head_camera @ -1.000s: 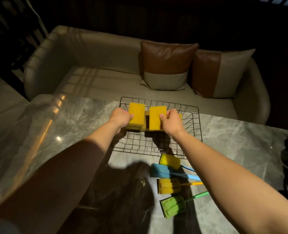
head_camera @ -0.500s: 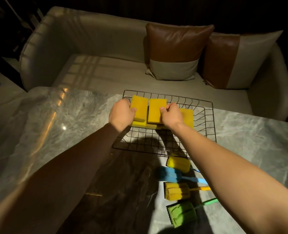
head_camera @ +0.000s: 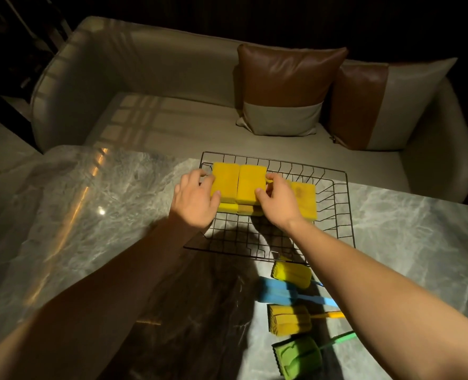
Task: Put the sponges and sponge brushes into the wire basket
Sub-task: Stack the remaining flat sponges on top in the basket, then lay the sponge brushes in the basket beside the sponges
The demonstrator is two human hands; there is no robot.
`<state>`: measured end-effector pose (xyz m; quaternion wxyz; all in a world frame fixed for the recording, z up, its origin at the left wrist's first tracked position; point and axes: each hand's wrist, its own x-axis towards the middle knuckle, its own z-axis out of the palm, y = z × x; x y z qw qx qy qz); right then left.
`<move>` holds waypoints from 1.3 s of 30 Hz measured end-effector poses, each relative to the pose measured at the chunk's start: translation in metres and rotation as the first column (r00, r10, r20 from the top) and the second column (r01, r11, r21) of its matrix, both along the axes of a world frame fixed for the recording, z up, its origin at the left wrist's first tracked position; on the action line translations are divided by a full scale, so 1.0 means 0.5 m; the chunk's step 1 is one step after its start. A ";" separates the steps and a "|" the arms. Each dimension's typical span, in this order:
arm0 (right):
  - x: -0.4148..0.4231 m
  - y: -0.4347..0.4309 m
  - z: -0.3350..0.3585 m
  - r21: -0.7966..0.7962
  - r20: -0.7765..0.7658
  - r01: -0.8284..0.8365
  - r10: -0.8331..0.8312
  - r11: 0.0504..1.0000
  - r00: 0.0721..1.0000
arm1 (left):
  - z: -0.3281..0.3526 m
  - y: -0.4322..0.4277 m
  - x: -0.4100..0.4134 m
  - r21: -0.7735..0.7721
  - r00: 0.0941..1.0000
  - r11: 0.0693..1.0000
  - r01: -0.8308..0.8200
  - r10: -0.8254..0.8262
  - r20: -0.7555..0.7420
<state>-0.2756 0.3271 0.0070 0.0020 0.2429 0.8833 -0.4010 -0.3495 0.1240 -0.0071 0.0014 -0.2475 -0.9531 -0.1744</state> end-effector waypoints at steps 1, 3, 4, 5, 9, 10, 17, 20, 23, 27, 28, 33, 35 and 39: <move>0.005 0.000 -0.002 0.038 0.008 -0.039 0.039 0.999 0.999 | -0.005 -0.003 0.002 -0.006 1.000 1.000 0.014 -0.014 0.020; 0.010 -0.002 -0.006 0.089 0.026 -0.107 0.105 0.990 0.994 | -0.015 -0.006 0.005 -0.009 0.998 0.999 0.033 -0.033 0.052; 0.010 -0.004 -0.008 0.105 0.034 -0.129 0.126 0.986 0.991 | -0.019 -0.007 0.006 -0.009 0.997 0.999 0.039 -0.039 0.069; 0.009 -0.005 -0.010 0.118 0.044 -0.146 0.142 0.982 0.989 | -0.023 -0.008 0.008 -0.014 0.995 0.999 0.042 -0.040 0.087; 0.012 -0.008 -0.010 0.235 0.138 -0.202 0.173 0.951 0.975 | -0.035 -0.017 0.023 -0.048 0.994 0.998 0.043 -0.038 0.107; 0.018 -0.007 -0.006 0.266 0.165 -0.209 0.169 0.941 0.972 | -0.035 -0.022 0.028 -0.051 0.995 0.998 0.042 -0.037 0.094; 0.174 0.002 0.025 0.356 0.067 -0.192 0.180 0.915 0.981 | 0.006 -0.057 0.137 0.133 1.000 0.991 0.022 -0.023 0.005; 0.289 -0.003 0.030 0.397 0.013 -0.162 0.171 0.904 0.985 | 0.018 -0.077 0.213 0.194 0.992 0.975 0.110 -0.097 -0.076; 0.406 -0.007 0.022 0.414 -0.009 -0.156 0.176 0.897 0.984 | 0.016 -0.099 0.305 0.139 0.984 0.975 0.176 -0.169 -0.063; 0.529 -0.005 0.002 0.407 0.043 -0.162 0.158 0.899 0.986 | -0.016 -0.095 0.415 0.110 0.963 0.970 0.216 -0.230 0.139; 0.552 -0.002 -0.003 0.404 0.064 -0.164 0.150 0.900 0.987 | -0.024 -0.088 0.436 0.117 0.952 0.968 0.222 -0.241 0.186; 0.617 0.030 -0.016 0.416 0.183 -0.211 0.146 0.885 0.972 | -0.034 -0.044 0.523 0.196 0.912 0.959 0.206 -0.261 0.318; 0.628 0.043 -0.017 0.426 0.243 -0.261 0.168 0.866 0.955 | -0.032 -0.024 0.551 0.220 0.918 0.951 0.217 -0.275 0.285; 0.635 0.067 -0.013 0.423 0.299 -0.347 0.233 0.837 0.926 | -0.025 0.013 0.594 0.201 0.957 0.958 0.206 -0.240 0.162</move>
